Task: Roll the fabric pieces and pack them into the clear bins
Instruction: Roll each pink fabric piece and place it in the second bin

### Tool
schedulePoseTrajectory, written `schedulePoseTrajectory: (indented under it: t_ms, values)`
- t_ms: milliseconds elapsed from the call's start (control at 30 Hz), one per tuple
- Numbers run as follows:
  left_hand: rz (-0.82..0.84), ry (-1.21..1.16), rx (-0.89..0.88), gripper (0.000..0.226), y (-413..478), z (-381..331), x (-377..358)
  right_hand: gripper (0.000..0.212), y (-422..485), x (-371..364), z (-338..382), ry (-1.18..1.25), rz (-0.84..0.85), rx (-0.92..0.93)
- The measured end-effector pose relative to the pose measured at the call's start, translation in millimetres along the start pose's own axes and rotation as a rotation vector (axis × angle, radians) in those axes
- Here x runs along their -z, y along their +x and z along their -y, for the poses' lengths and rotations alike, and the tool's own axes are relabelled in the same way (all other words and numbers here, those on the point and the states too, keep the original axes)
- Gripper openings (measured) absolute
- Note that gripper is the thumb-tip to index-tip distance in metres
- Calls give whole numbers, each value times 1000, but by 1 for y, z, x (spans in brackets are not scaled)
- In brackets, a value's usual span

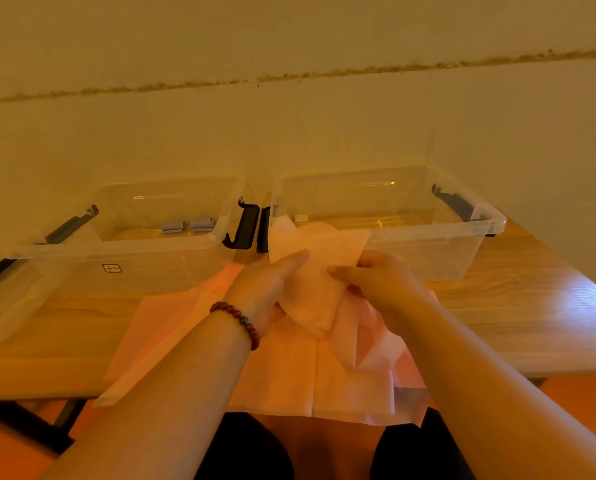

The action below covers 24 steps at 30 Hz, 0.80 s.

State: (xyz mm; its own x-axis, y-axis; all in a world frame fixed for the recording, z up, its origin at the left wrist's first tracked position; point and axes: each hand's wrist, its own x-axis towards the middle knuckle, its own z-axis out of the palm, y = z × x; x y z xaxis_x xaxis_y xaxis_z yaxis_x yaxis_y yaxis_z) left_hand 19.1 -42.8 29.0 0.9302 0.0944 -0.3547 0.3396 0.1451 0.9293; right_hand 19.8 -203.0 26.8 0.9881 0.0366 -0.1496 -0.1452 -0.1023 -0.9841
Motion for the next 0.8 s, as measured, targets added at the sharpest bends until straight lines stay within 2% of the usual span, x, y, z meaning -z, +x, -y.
schedulePoseTrajectory:
  t_ms: [100,167,300,400,467,533,600,667,733,800]
  values:
    - [174,-20,71,28,-10,-2,5,3,-2,6,5,42,-45,161]
    - [228,-160,33,16,-15,-10,9,12,-1,9,11,155,-42,221]
    - [288,-359,-53,17,-16,-32,8,21,1,6,26,425,70,179]
    - [325,-352,-86,26,-14,-43,5,33,0,6,36,534,144,55]
    - [335,-330,-103,33,-10,-47,4,47,-2,9,39,545,252,-19]
    - [312,-328,-145,38,-4,-52,4,44,-3,14,39,470,312,19]
    - [233,-347,-224,33,-1,-56,3,25,-2,19,41,404,282,123]
    - [92,-262,-349,24,3,-60,3,9,1,20,46,414,251,234]
    - [0,-163,-445,22,5,-64,3,15,2,18,54,361,217,329]
    - [87,-160,-432,25,2,-65,1,25,4,14,61,318,164,383]
